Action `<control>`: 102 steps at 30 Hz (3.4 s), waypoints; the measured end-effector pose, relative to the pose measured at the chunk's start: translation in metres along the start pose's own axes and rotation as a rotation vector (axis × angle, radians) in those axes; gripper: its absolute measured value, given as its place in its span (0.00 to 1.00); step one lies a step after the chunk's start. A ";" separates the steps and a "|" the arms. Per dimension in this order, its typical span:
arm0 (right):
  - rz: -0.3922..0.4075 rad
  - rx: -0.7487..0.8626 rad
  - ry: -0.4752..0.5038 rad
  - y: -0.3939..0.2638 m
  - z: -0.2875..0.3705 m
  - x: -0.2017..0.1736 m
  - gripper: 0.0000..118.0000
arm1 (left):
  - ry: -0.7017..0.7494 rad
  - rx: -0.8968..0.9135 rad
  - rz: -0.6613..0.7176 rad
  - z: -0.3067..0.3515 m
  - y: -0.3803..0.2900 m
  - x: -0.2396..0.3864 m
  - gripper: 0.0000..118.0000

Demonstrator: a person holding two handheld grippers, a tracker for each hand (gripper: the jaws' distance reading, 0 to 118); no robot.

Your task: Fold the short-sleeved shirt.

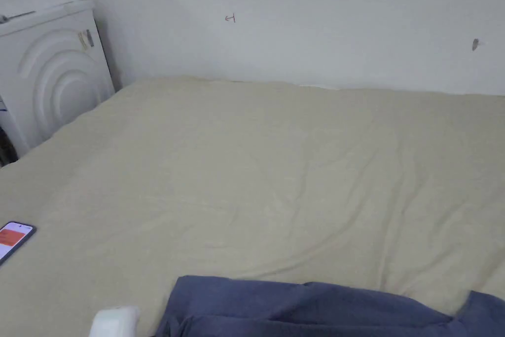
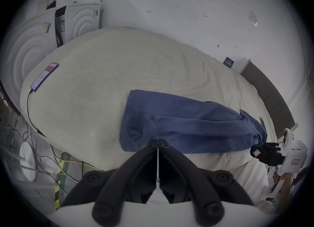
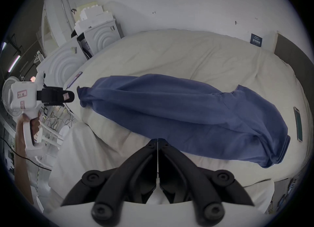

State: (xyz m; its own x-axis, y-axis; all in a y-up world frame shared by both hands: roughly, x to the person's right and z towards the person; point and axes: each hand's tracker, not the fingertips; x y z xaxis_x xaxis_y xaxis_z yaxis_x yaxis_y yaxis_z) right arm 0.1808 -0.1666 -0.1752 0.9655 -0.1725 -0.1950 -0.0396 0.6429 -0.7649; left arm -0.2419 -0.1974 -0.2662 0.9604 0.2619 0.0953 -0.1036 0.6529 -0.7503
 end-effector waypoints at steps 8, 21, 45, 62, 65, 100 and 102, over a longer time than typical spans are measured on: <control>0.020 -0.047 -0.043 -0.013 -0.052 -0.026 0.04 | -0.042 -0.034 0.094 -0.036 0.031 -0.014 0.92; 0.072 -0.141 -0.061 -0.010 -0.052 -0.033 0.04 | 0.184 -0.168 -0.130 -0.103 0.030 0.007 0.77; -0.101 -0.068 -0.056 -0.019 -0.036 0.022 0.04 | -0.112 -0.093 0.063 -0.053 0.063 0.010 0.07; -0.144 -0.017 -0.089 -0.025 -0.021 0.044 0.04 | 0.100 -0.066 -0.069 -0.014 0.082 0.013 0.07; -0.163 0.012 -0.091 -0.024 -0.008 0.049 0.04 | 0.003 -0.006 -0.158 -0.005 0.092 0.030 0.07; -0.258 0.126 -0.100 -0.047 0.032 0.103 0.04 | -0.249 -0.162 -0.112 -0.086 0.053 0.189 0.05; -0.250 0.125 -0.102 -0.048 0.032 0.103 0.04 | -0.309 -0.192 -0.104 -0.090 0.050 0.189 0.02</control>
State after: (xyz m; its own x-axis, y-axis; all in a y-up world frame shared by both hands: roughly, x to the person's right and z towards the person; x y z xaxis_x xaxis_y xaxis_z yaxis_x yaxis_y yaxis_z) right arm 0.2900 -0.1909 -0.1391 0.9625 -0.2650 0.0578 0.2286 0.6777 -0.6989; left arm -0.0421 -0.1790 -0.3444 0.8368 0.4224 0.3484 0.0691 0.5499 -0.8324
